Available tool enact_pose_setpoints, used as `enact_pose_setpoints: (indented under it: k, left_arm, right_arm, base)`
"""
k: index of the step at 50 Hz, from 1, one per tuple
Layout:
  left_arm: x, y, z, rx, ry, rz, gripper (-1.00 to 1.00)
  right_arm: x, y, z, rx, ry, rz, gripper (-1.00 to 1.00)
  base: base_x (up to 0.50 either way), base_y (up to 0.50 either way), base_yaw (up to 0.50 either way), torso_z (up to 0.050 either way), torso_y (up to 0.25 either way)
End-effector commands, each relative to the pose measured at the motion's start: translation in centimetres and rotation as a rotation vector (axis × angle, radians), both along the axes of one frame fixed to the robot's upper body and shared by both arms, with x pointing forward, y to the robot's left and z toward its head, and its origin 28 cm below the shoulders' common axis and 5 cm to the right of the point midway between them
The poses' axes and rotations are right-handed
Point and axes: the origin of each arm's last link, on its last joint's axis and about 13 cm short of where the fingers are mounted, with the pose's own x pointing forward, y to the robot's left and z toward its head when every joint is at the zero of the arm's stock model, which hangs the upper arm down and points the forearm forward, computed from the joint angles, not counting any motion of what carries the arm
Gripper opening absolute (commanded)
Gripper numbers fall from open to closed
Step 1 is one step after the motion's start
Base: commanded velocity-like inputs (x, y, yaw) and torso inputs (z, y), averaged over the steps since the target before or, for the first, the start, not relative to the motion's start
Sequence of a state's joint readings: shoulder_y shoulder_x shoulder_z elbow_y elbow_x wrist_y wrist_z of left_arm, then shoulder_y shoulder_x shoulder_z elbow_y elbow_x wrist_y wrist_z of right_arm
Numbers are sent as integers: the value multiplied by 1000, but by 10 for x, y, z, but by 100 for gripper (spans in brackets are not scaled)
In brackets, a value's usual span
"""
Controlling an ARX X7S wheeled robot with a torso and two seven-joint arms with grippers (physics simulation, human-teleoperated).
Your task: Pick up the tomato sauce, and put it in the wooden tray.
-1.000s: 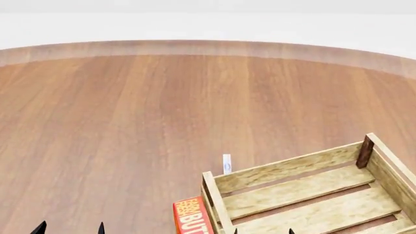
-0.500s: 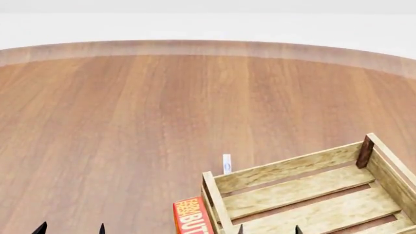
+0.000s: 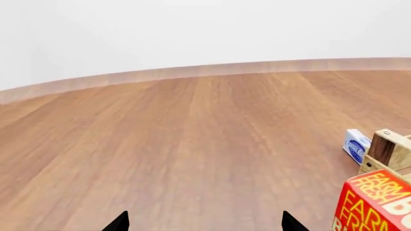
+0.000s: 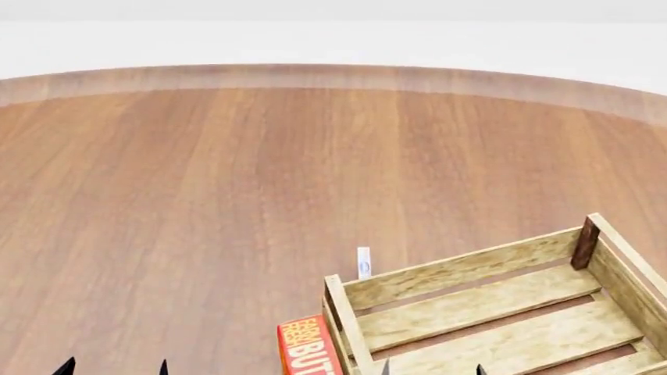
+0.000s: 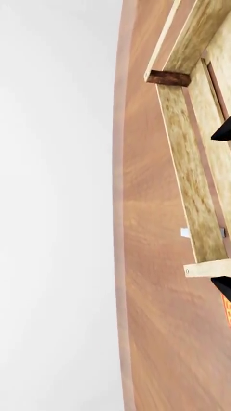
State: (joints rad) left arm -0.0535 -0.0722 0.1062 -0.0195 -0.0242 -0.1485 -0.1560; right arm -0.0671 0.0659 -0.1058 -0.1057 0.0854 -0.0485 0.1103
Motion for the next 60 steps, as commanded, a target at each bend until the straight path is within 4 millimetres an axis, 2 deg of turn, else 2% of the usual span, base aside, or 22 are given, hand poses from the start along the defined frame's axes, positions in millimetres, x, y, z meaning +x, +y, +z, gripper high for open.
enact_pose_setpoints:
  k: [1, 3, 9, 10, 15, 21, 32, 40, 60]
  left_arm:
    - [-2, 1, 1, -20, -21, -10, 100]
    - [-2, 1, 1, -21, -21, -11, 100]
    - [-2, 2, 0, -21, -21, -11, 100]
    - [-2, 2, 0, -21, -21, -11, 100]
    - [-1, 2, 0, -22, -21, -9, 100]
    - [-2, 2, 0, -21, -22, -8, 100]
    - [-2, 1, 1, -23, -22, -7, 100]
    - [-2, 1, 1, -26, -22, -8, 100]
    - [-2, 1, 1, -25, -22, -8, 100]
  right_arm:
    - [-32, 15, 15, 3, -36, -30, 100]
    - [-48, 17, 22, 5, -65, -37, 100]
    - [-90, 20, 21, -27, -112, -17, 100]
    - [-90, 20, 21, -27, -112, -17, 100]
    - [-121, 20, 15, -16, -139, -21, 100]
    - [-137, 16, 0, 13, -115, -39, 100]
    - [-147, 23, -28, 2, -74, -56, 100]
    - [-158, 24, -31, -19, -111, -78, 100]
    - [-153, 25, -53, -8, -29, -71, 100]
  base:
    - [0, 0, 0, 0, 0]
    - [0, 0, 0, 0, 0]
    - [0, 0, 0, 0, 0]
    - [0, 0, 0, 0, 0]
    - [0, 0, 0, 0, 0]
    - [0, 0, 0, 0, 0]
    - [0, 0, 0, 0, 0]
    - [0, 0, 0, 0, 0]
    - [0, 0, 0, 0, 0]
